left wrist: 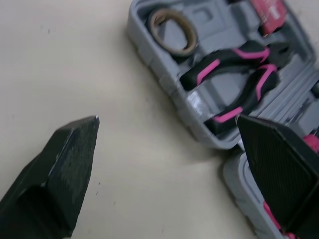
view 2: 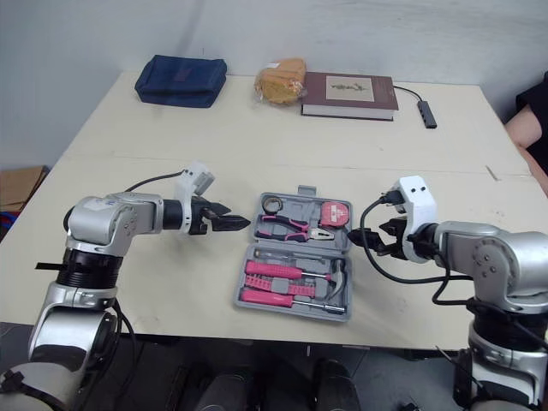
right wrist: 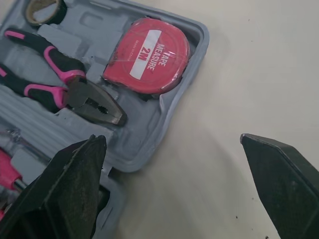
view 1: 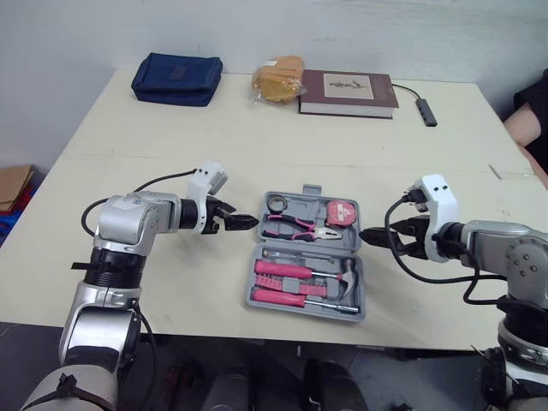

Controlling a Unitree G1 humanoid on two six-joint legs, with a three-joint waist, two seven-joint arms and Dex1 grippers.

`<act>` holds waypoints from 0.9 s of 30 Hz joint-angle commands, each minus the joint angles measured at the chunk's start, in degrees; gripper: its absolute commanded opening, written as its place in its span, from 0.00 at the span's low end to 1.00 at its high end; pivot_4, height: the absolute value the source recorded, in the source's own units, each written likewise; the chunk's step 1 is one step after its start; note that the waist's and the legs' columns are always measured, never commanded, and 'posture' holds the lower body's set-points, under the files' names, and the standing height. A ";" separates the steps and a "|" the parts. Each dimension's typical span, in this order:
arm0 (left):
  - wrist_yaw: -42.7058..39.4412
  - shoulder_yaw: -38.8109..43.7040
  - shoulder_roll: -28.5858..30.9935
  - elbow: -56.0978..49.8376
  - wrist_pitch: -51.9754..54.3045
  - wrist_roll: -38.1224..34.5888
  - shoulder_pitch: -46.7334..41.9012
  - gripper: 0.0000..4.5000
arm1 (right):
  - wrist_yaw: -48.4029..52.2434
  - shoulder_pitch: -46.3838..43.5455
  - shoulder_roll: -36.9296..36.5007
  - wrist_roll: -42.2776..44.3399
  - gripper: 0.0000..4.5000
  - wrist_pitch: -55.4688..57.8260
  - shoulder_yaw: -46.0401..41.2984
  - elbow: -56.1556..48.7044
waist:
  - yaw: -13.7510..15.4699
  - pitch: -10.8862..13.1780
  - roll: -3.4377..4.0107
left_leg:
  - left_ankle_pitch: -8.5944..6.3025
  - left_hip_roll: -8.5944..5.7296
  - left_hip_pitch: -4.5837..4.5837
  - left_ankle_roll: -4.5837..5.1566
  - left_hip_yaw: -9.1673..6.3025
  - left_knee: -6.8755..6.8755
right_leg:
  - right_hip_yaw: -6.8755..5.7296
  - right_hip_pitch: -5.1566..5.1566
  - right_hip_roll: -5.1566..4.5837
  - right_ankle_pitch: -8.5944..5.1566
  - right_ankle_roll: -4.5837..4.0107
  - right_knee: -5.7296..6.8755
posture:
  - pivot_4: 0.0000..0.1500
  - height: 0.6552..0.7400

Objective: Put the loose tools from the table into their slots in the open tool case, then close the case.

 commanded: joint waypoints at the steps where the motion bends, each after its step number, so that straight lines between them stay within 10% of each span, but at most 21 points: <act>1: 2.27 -1.47 -1.20 -0.61 -0.47 0.86 -1.28 0.98 | -4.39 -2.26 0.89 0.50 1.00 0.29 -0.51 1.39 | -0.06 0.00 0.00 | 0.00 -0.01 0.00 0.00 0.03 0.00 | 0.00 0.00 0.00 0.00 0.00 0.00 | 1.00 1.00; 27: 9.53 -2.66 -6.94 4.45 -1.49 2.55 -3.32 0.98 | -18.96 -5.60 5.44 5.79 1.00 0.29 2.41 10.97 | -0.19 0.00 0.00 | 0.06 0.02 0.04 -0.05 0.07 0.00 | 0.02 -0.01 0.07 0.01 0.02 0.05 | 1.00 1.00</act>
